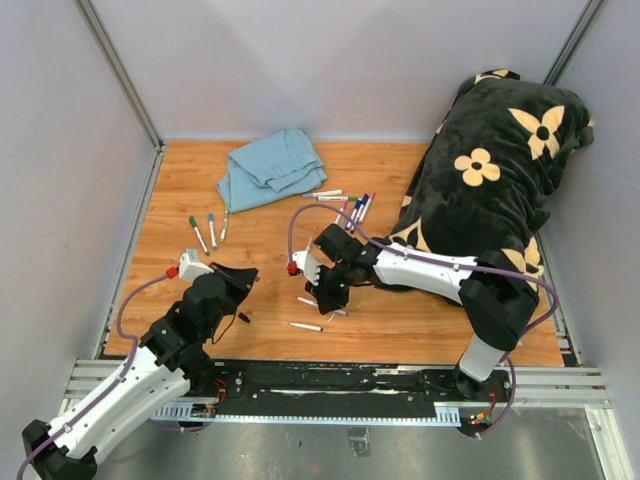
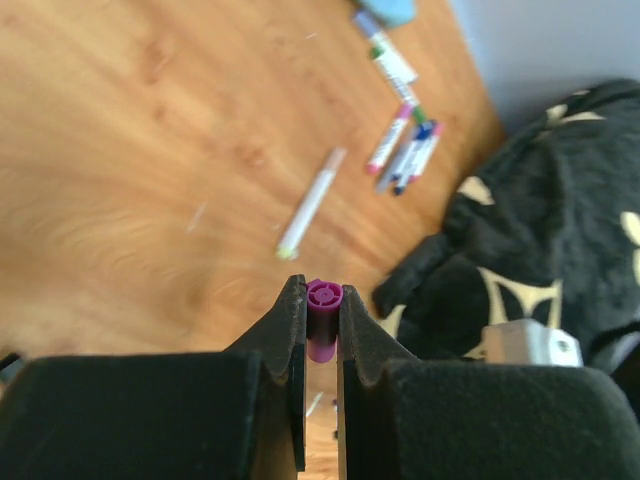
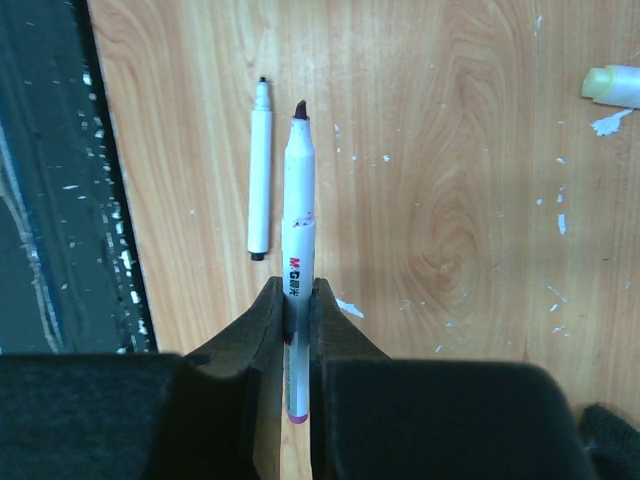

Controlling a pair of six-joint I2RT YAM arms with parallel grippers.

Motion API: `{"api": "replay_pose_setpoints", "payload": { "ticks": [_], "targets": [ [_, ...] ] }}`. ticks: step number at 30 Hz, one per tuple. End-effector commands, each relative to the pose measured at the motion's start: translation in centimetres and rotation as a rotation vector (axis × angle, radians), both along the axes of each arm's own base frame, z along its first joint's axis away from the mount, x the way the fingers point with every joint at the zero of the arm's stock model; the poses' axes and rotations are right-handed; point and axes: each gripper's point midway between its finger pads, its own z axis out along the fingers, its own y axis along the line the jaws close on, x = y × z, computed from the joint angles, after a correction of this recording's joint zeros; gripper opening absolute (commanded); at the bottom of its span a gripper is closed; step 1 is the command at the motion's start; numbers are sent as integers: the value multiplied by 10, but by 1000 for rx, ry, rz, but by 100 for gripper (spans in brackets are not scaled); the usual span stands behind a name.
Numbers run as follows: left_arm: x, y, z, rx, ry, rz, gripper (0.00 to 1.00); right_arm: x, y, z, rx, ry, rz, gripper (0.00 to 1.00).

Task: Open the pen caps
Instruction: Place the pen cap at the center of the board.

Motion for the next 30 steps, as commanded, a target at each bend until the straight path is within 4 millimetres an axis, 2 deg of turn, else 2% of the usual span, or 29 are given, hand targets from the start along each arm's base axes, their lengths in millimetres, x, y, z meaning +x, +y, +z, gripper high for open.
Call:
{"api": "replay_pose_setpoints", "payload": {
  "ticks": [1,4,7,16,25,30],
  "targets": [
    [-15,17,-54,-7,207,111,0,11,-1,-6,-95,-86,-5,7],
    [-19,19,-81,10,298,141,0,14,-1,-11,-114,-92,-14,7],
    [-20,22,-97,48,352,165,0,15,-3,-13,-125,-94,-17,7],
    [-26,29,-122,84,410,198,2,16,-2,-15,-132,-95,-22,8],
    [-35,32,-137,94,466,208,6,16,-2,-19,-144,-88,-20,8],
    [-38,32,-142,94,487,210,14,17,-3,-19,-146,-88,-18,8]
  ]
}}
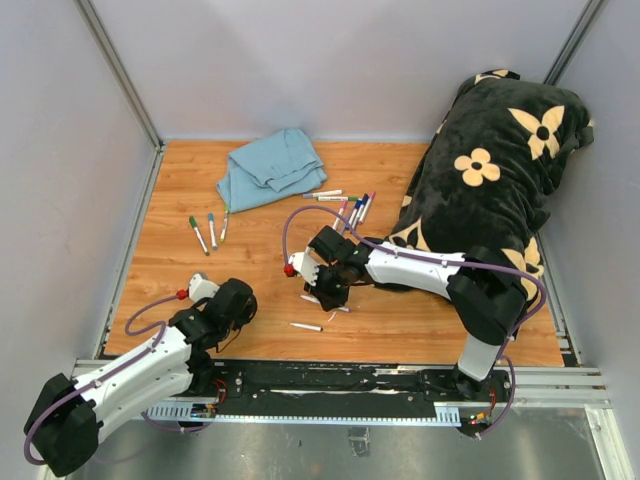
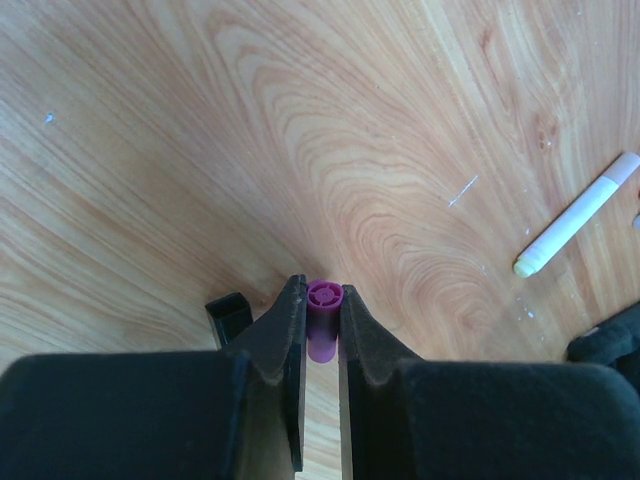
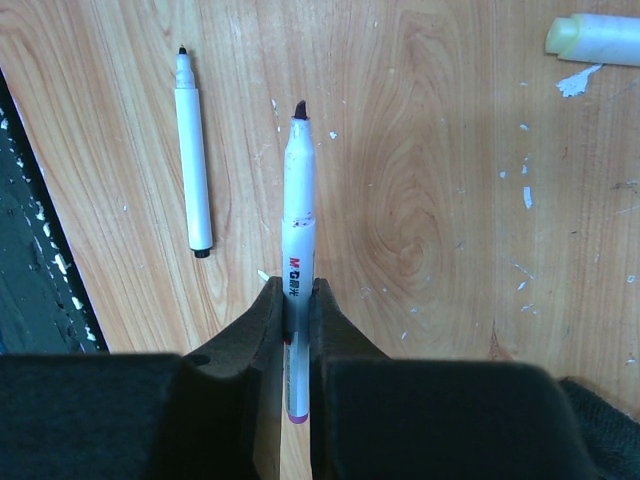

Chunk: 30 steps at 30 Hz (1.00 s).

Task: Open the pen caps
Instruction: Place the pen cap at the center of the board, then place the pen at the center of the board.

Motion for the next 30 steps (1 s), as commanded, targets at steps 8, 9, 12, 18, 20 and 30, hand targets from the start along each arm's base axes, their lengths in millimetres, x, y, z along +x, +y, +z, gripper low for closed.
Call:
{"api": "replay_pose_setpoints", "payload": {
  "ticks": [8,9,12,18,20,30],
  "targets": [
    [-10,8,-17,2,46,36,22,0,4,0,-18,-7,20,8],
    [-10,7,-17,-1,46,37,23,0,4,0,-20,-6,19,8],
    [-9,6,-15,-14,35,39,24,0,3,-1,-25,0,20,8],
    [-10,7,-12,-28,25,42,28,-2,4,-7,-36,13,24,9],
    [-9,6,-11,-34,18,44,29,-4,5,-9,-42,18,32,9],
    [-5,1,5,-62,-20,20,33,-15,9,-22,-90,35,68,12]
  ]
}}
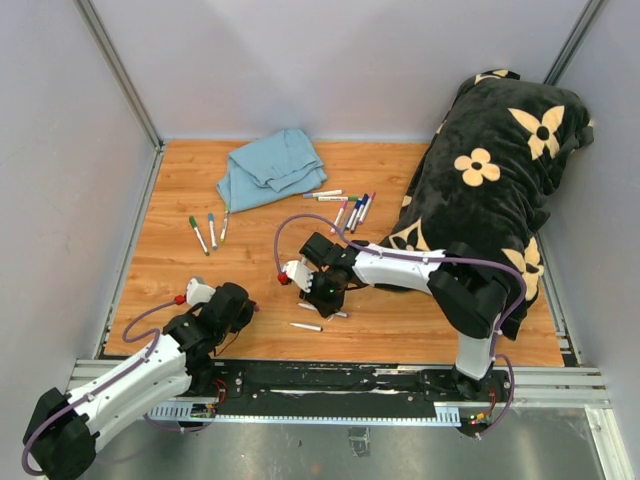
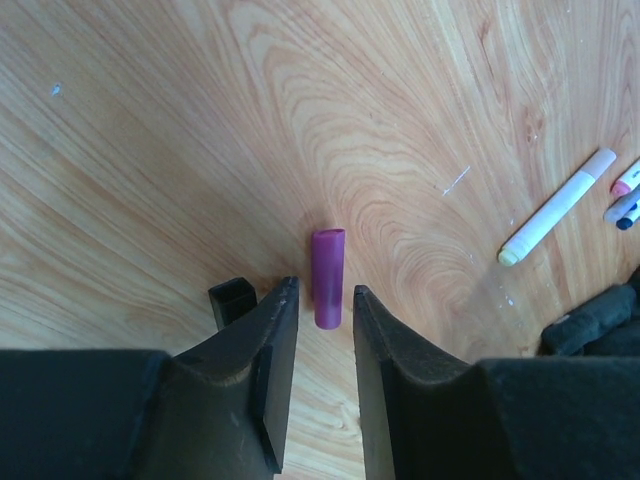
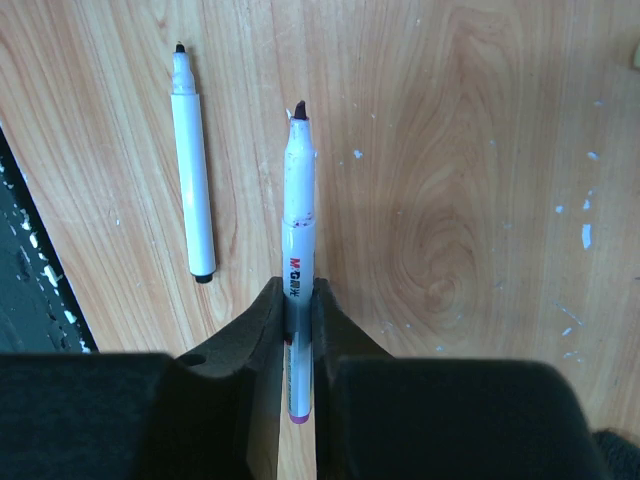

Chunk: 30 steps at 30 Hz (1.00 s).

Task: Open the pen caps
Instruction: Place the pen at the center of the board.

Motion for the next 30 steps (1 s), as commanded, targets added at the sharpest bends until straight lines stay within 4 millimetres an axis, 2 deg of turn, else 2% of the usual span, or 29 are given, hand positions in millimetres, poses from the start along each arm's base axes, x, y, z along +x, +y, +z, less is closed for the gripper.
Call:
{"api": "replay_pose_setpoints", "payload": {
  "ticks": [1,9,16,30],
  "targets": [
    [2,0,11,-3,-23,-7,34,-7,6,-2,-28,-6,42,12],
    [5,-4,40,-42,-103,-35,36,-9,6,-4,-36,-7,50,18],
    [6,1,57,-41,-152,-35,37,-12,7,-2,-32,2,61,20],
    [9,0,65,-20,-189,-66,38,-20,11,7,1,40,83,22]
  ]
}}
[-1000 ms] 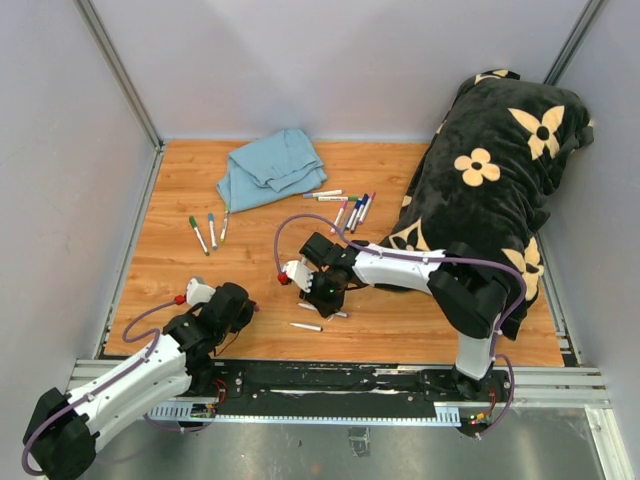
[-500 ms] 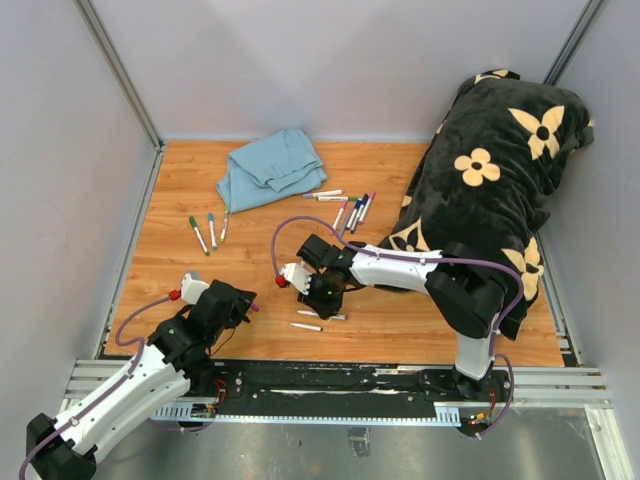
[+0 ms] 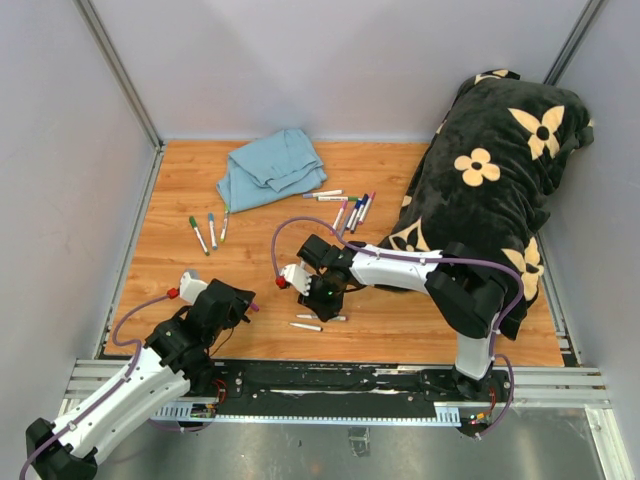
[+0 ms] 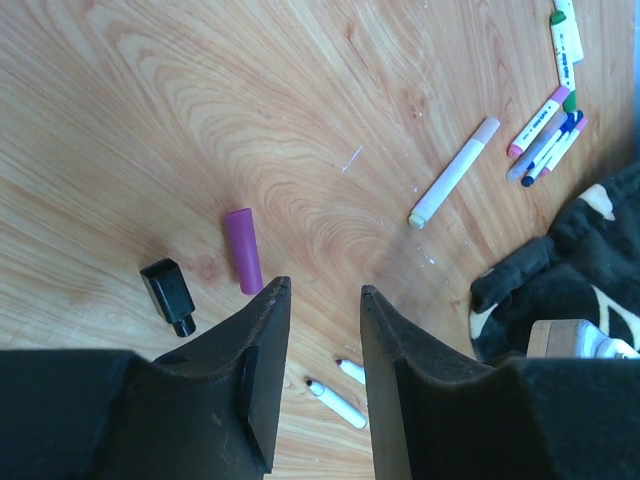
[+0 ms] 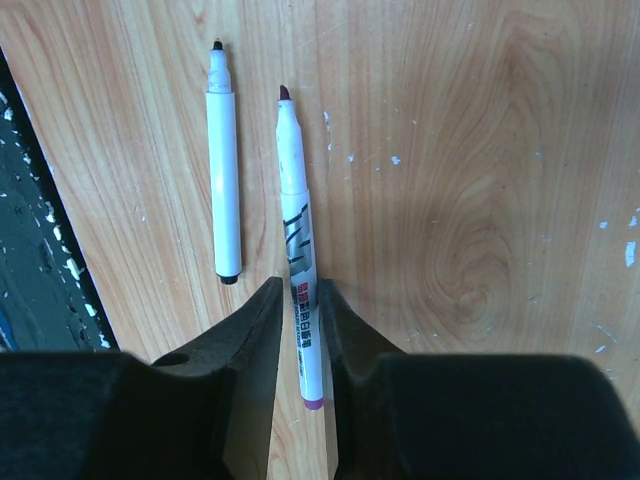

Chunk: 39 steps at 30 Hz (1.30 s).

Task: Open the pen caps
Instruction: Place the pen at the center of the board, then pick up the pen from the center of the board.

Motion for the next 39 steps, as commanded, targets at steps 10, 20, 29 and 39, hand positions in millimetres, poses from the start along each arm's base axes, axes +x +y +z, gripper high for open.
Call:
{"api": "replay_pose_setpoints", "payload": {
  "ticks": [10,20,29,39],
  "targets": [
    [10,-11,20,23,-106,-91,39,-7,9,25,51,-18,63,27],
    [21,-31,20,91,-258,-257,54,-3,4,56,138,-51,87,32],
    [30,-57,51,175,-509,-458,80,23,-19,109,292,-97,37,36],
    [51,-74,60,356,-523,-581,86,56,-62,178,529,-151,-121,38]
  ]
}}
